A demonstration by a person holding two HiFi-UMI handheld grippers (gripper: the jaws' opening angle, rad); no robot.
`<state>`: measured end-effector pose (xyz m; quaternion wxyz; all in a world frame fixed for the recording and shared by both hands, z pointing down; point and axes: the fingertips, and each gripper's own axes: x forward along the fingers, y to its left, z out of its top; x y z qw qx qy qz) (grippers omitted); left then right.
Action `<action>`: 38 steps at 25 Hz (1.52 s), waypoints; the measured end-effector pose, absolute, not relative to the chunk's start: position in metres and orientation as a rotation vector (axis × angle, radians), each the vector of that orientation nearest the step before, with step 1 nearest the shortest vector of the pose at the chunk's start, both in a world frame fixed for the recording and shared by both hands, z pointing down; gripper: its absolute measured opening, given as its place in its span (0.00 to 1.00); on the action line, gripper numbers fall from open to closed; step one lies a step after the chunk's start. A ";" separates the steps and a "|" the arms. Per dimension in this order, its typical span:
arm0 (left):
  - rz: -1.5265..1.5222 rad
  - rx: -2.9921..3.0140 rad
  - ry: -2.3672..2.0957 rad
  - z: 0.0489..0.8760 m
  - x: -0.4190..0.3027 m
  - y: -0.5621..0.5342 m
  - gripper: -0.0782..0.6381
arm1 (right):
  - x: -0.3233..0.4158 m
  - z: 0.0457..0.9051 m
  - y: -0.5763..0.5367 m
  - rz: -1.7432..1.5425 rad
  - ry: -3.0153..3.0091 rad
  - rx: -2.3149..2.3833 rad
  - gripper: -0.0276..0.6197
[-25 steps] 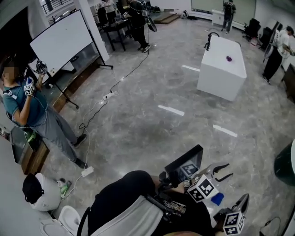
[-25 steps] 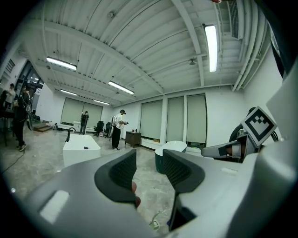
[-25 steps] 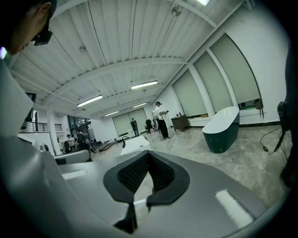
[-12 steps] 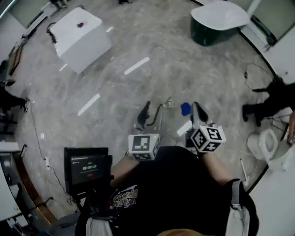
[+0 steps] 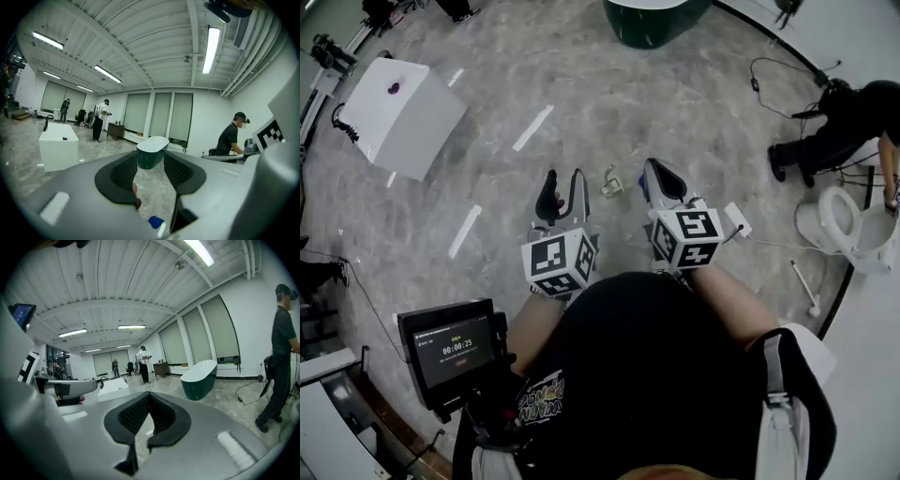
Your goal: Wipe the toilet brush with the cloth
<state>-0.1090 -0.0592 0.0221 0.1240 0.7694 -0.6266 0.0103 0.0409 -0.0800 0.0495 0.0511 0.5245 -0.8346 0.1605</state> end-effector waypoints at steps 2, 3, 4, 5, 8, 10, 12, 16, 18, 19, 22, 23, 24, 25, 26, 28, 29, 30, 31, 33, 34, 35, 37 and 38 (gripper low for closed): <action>0.031 2.243 -1.816 0.021 -0.101 -0.060 0.36 | 0.045 0.048 -0.081 0.540 -2.530 1.630 0.05; 0.034 2.245 -1.810 0.022 -0.096 -0.059 0.36 | 0.046 0.049 -0.079 0.559 -2.525 1.644 0.05; 0.040 2.250 -1.805 0.024 -0.092 -0.056 0.36 | 0.045 0.052 -0.076 0.570 -2.521 1.647 0.05; 0.050 2.256 -1.796 0.028 -0.089 -0.053 0.36 | 0.043 0.056 -0.072 0.575 -2.519 1.636 0.05; 0.083 2.265 -1.759 0.042 -0.083 -0.044 0.36 | 0.037 0.067 -0.062 0.575 -2.518 1.586 0.05; 0.079 2.256 -1.757 0.045 -0.083 -0.043 0.36 | 0.039 0.069 -0.062 0.579 -2.516 1.584 0.05; 0.066 2.251 -1.768 0.043 -0.085 -0.044 0.36 | 0.040 0.069 -0.064 0.583 -2.523 1.587 0.05; 0.071 2.251 -1.773 0.044 -0.086 -0.044 0.36 | 0.035 0.068 -0.062 0.574 -2.540 1.566 0.05; 0.073 2.246 -1.775 0.044 -0.087 -0.044 0.36 | 0.034 0.067 -0.062 0.566 -2.543 1.560 0.05; 0.073 2.244 -1.774 0.044 -0.087 -0.044 0.36 | 0.034 0.066 -0.062 0.563 -2.545 1.558 0.05; 0.073 2.241 -1.770 0.044 -0.087 -0.043 0.36 | 0.033 0.065 -0.061 0.560 -2.549 1.553 0.05; 0.073 2.240 -1.768 0.044 -0.087 -0.043 0.36 | 0.032 0.065 -0.061 0.560 -2.550 1.551 0.05; 0.072 2.241 -1.767 0.044 -0.087 -0.043 0.36 | 0.032 0.065 -0.060 0.560 -2.551 1.548 0.05; 0.072 2.241 -1.765 0.044 -0.087 -0.043 0.36 | 0.032 0.065 -0.060 0.560 -2.552 1.544 0.05; 0.072 2.242 -1.763 0.044 -0.086 -0.043 0.36 | 0.032 0.065 -0.060 0.558 -2.553 1.541 0.05; 0.073 2.244 -1.758 0.044 -0.085 -0.043 0.36 | 0.032 0.064 -0.058 0.555 -2.556 1.537 0.05; 0.074 2.246 -1.756 0.045 -0.085 -0.042 0.36 | 0.031 0.065 -0.058 0.554 -2.557 1.536 0.05; 0.075 2.248 -1.754 0.045 -0.085 -0.042 0.36 | 0.031 0.065 -0.057 0.554 -2.558 1.535 0.04; 0.077 2.249 -1.753 0.045 -0.084 -0.042 0.36 | 0.032 0.065 -0.057 0.554 -2.557 1.534 0.05; 0.080 2.250 -1.752 0.045 -0.084 -0.042 0.36 | 0.032 0.065 -0.057 0.554 -2.558 1.533 0.04; 0.082 2.250 -1.753 0.044 -0.083 -0.042 0.36 | 0.032 0.065 -0.057 0.555 -2.560 1.533 0.04; 0.084 2.249 -1.753 0.045 -0.084 -0.042 0.36 | 0.032 0.064 -0.057 0.555 -2.562 1.533 0.04; 0.087 2.245 -1.753 0.045 -0.084 -0.042 0.36 | 0.031 0.064 -0.057 0.557 -2.565 1.533 0.05; 0.089 2.244 -1.753 0.046 -0.085 -0.042 0.36 | 0.031 0.064 -0.057 0.559 -2.566 1.532 0.04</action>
